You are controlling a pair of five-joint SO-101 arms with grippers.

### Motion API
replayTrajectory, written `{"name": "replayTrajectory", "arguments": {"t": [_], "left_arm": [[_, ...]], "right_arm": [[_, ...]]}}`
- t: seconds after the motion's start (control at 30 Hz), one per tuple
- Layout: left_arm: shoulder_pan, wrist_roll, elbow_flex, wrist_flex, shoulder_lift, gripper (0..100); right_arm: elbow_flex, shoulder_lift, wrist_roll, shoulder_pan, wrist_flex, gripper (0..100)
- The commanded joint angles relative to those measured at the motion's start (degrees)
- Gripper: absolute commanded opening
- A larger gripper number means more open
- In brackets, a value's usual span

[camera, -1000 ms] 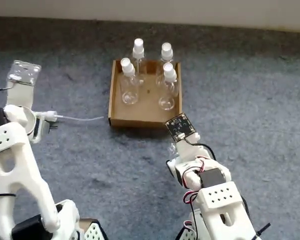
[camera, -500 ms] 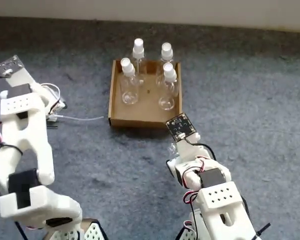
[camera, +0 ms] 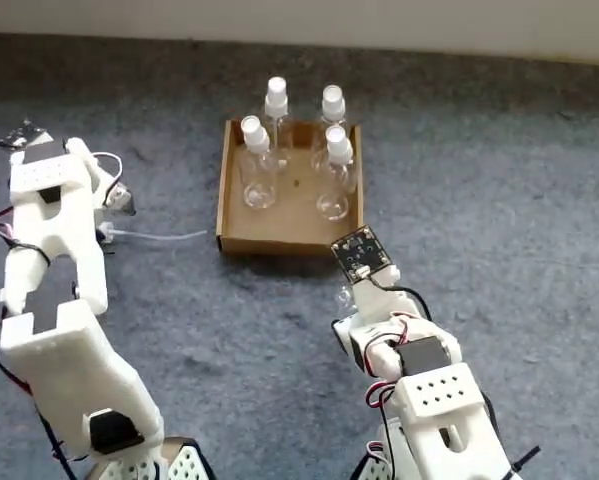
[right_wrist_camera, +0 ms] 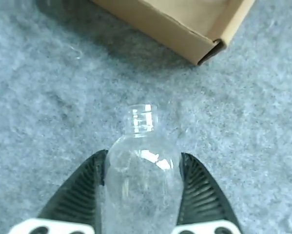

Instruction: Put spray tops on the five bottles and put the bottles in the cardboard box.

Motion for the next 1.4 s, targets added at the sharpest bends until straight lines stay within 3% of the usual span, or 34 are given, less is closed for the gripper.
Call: {"name": "replayTrajectory", "arguments": {"t": [0.0,0.27,0.53,0.77,0.83,0.93,1.03,1.27,1.37], "left_arm": [[-1.8,0.79,-6.99,5.98,-0.84,21],[-2.77,0.97,-8.75,8.53,-0.04,21],[-3.65,1.14,-8.22,0.62,6.46,20],[-3.38,1.14,-8.22,-0.35,9.89,20],[-3.47,0.79,-8.22,-0.35,9.8,16],[-3.56,0.7,-8.22,0.0,9.71,2],[-3.65,0.53,-9.71,0.26,8.92,2],[-3.56,-11.96,-17.36,12.4,0.84,0],[-3.21,-22.51,-19.74,17.32,-5.14,0]], "right_arm": [[-0.48,-1.01,-0.18,0.66,-1.1,0.5],[-0.48,-1.01,-0.18,0.66,-1.1,0.5],[-0.48,-1.01,-0.18,0.66,-1.1,0.5],[-0.48,-1.01,-0.18,0.66,-1.1,0.5],[-0.48,-1.01,-0.18,0.66,-1.1,0.5],[-0.48,-1.01,-0.26,0.66,-1.1,0.5],[-0.48,-1.01,-0.26,0.66,-1.1,0.5],[-0.57,-1.01,-0.44,0.66,-1.1,0.5],[-0.57,-1.01,-0.44,0.66,-1.1,0.5]]}}
